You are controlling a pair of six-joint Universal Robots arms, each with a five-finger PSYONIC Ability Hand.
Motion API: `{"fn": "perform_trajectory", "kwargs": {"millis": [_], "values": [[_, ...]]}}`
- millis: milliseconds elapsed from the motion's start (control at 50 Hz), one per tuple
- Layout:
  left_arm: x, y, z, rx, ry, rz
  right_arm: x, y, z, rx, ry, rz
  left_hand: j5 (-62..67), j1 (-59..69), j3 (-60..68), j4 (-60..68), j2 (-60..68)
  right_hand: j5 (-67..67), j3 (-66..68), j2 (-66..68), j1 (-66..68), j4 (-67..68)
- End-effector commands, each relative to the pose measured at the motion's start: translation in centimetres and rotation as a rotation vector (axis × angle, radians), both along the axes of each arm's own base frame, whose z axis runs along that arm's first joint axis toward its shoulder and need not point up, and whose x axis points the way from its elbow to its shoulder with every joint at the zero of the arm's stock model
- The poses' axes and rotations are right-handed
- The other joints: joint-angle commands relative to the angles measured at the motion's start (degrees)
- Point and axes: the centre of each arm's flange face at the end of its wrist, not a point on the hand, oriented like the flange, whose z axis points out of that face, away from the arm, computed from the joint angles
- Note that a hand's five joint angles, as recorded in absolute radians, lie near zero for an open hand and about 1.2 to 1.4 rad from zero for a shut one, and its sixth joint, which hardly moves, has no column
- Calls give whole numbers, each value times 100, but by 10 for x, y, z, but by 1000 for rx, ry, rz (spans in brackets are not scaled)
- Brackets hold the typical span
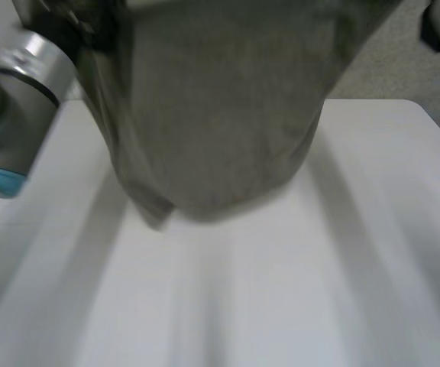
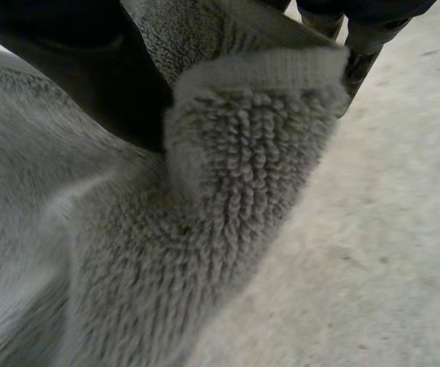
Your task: Fold the towel.
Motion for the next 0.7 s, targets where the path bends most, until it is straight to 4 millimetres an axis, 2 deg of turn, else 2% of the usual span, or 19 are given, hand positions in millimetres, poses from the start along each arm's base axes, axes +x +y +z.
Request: {"fn": "perform_trajectory", "kwargs": {"millis": [20, 40, 60, 80, 100, 120, 160, 180, 200, 220, 260, 280, 300, 320, 340, 360, 380, 460, 700], "values": [[10, 36, -11, 15, 11, -75, -36, 2, -61, 199, 7, -11, 416, 551, -240, -322, 464, 518, -288, 465, 580, -444], [11, 40, -33, 75, -19, -87, -38, 6, -86, 270, 26, -2, 416, 551, -240, -322, 464, 518, -288, 465, 580, -444], [11, 41, -33, 76, -19, -88, -40, 11, -110, 348, 44, 5, 416, 551, -240, -322, 464, 518, -288, 465, 580, -444], [11, 47, -59, 147, -49, -102, -40, 11, -111, 348, 45, 6, 416, 551, -240, -322, 464, 518, -288, 465, 580, -444], [13, 54, -86, 227, -80, -113, -42, 17, -133, 418, 63, 11, 416, 551, -240, -322, 464, 518, -288, 465, 580, -444], [13, 54, -87, 228, -81, -113, -42, 17, -134, 418, 63, 11, 416, 551, -240, -322, 464, 518, -288, 465, 580, -444], [16, 69, -134, 371, -134, -130, -48, 27, -172, 524, 106, 10, 416, 551, -240, -322, 464, 518, -288, 465, 580, -444], [16, 69, -134, 371, -134, -130, -48, 27, -172, 524, 106, 10, 416, 551, -240, -322, 464, 518, -288, 465, 580, -444], [19, 74, -158, 447, -160, -129, -53, 31, -187, 561, 129, 8, 416, 551, -240, -322, 464, 518, -288, 465, 580, -444], [19, 74, -159, 448, -160, -129, -54, 37, -203, 601, 156, 13, 416, 551, -240, -322, 464, 518, -288, 465, 580, -444], [23, 82, -201, 583, -219, -126, -54, 41, -217, 636, 181, 19, 416, 551, -240, -322, 464, 518, -288, 465, 580, -444], [23, 82, -201, 584, -220, -126, -54, 41, -217, 637, 182, 19, 416, 551, -240, -322, 464, 518, -288, 465, 580, -444], [24, 85, -217, 629, -249, -123, -53, 45, -228, 665, 211, 26, 416, 551, -240, -322, 464, -42, -288, -95, 20, -444], [25, 87, -229, 663, -276, -121, -53, 47, -235, 685, 240, 21, 416, 551, -240, -322, 464, -1630, -288, -1682, -1568, -444], [25, 87, -229, 663, -276, -121, -53, 47, -235, 686, 240, 21, 416, 551, -240, -322, 464, -1646, -288, -1698, -1583, -444], [26, 88, -239, 691, -298, -118, -54, 46, -238, 691, 265, 14, 416, 551, -240, -322, 464, -3628, -288, -3680, -3565, -444], [26, 89, -247, 711, -314, -117, -53, 49, -242, 699, 290, 16, 416, 551, -240, -322, 464, -4547, -288, -4599, -4484, -444], [26, 89, -252, 722, -327, -115, -54, 51, -244, 712, 320, 17, 416, 551, -240, -322, 464, -5075, -288, -5127, -5012, -444], [31, 81, -240, 686, -305, -68, -58, 56, -248, 764, 327, 14, 152, 286, -240, -322, 199, -5196, -288, -5248, -5133, -444]]}}
